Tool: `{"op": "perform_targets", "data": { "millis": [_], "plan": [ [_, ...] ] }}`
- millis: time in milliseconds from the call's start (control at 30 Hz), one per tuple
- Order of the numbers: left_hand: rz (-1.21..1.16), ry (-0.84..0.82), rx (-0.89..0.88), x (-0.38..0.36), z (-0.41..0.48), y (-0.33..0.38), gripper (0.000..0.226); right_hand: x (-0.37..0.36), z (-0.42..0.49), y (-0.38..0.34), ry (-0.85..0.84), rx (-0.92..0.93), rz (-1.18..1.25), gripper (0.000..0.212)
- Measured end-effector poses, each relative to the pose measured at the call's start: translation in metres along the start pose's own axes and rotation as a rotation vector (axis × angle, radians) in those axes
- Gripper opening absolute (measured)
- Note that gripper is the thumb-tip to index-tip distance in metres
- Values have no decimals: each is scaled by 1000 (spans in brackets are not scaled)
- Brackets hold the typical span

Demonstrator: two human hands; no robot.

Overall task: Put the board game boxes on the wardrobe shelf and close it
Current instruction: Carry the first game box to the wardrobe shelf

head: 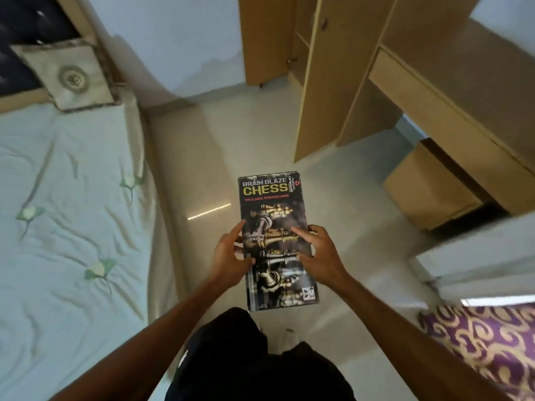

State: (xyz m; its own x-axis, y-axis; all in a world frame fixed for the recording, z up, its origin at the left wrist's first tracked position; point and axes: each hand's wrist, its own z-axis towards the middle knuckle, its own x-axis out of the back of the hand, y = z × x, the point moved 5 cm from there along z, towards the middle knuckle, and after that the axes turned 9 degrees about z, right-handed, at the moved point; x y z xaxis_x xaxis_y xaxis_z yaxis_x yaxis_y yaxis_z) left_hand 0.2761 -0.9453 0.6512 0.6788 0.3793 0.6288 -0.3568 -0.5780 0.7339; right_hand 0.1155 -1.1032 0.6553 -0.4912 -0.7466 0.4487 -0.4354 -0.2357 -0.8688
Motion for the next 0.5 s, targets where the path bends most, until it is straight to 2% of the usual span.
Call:
{"op": "perform_targets", "data": {
  "millis": [200, 500],
  "plan": [
    [-98, 98, 66, 64, 137, -7, 83, -16, 170, -38, -57, 58, -52, 59],
    [-125, 84, 59, 190, 355, -7, 85, -36, 406, -131, -52, 75, -48, 61]
  ]
}}
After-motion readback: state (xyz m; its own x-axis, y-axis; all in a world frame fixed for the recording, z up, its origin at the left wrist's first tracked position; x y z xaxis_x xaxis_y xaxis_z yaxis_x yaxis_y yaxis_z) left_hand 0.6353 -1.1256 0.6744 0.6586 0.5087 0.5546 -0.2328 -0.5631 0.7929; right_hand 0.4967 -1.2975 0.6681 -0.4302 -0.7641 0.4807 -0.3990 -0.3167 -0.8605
